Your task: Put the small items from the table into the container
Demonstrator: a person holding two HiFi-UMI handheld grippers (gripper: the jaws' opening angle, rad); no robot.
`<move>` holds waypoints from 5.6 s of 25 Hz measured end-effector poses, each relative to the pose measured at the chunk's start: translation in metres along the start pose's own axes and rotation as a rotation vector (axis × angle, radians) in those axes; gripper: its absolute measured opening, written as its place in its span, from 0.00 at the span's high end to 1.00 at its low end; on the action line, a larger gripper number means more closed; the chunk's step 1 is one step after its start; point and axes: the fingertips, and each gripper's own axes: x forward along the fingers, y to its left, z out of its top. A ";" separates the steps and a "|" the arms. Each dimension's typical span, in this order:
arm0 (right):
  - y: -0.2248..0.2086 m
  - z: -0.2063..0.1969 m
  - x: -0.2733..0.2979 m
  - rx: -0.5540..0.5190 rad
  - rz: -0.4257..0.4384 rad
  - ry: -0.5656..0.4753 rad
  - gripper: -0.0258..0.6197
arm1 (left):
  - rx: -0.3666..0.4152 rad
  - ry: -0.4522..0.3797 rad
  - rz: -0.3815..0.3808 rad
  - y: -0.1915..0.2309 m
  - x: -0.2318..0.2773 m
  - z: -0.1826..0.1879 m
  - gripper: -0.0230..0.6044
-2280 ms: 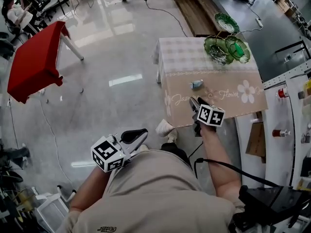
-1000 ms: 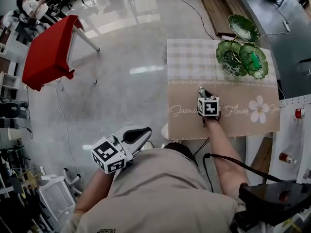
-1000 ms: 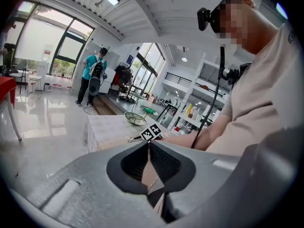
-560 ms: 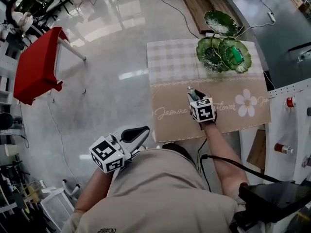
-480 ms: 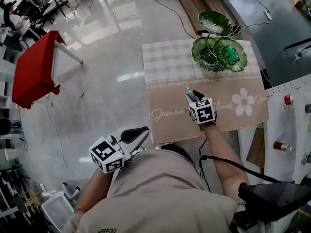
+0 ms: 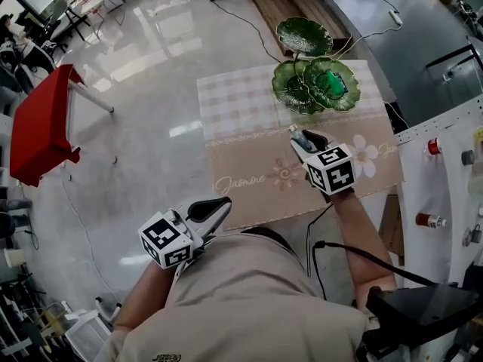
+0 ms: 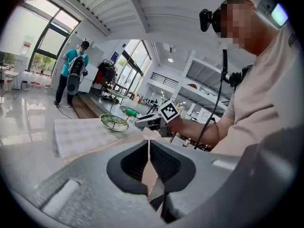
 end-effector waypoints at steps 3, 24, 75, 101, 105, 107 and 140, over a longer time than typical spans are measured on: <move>-0.030 0.017 -0.014 -0.019 -0.041 -0.021 0.71 | 0.000 -0.002 -0.003 -0.002 0.006 0.002 0.95; -0.176 0.050 0.049 0.022 -0.179 0.060 0.71 | -0.045 0.009 0.112 0.017 -0.007 -0.004 0.95; 0.270 -0.089 -0.082 0.225 -0.059 -0.093 0.94 | 0.041 0.015 -0.124 -0.032 -0.172 -0.068 0.95; 0.443 -0.108 -0.122 0.149 -0.089 -0.143 0.94 | 0.091 0.069 -0.253 -0.077 -0.263 -0.144 0.95; 0.450 -0.104 -0.117 0.123 -0.073 -0.138 0.94 | 0.092 0.051 -0.249 -0.077 -0.266 -0.143 0.95; 0.453 -0.098 -0.113 0.100 -0.063 -0.138 0.94 | 0.084 0.039 -0.240 -0.075 -0.270 -0.142 0.95; 0.457 -0.104 -0.126 0.026 -0.077 -0.115 0.94 | 0.060 0.039 -0.259 -0.084 -0.261 -0.147 0.95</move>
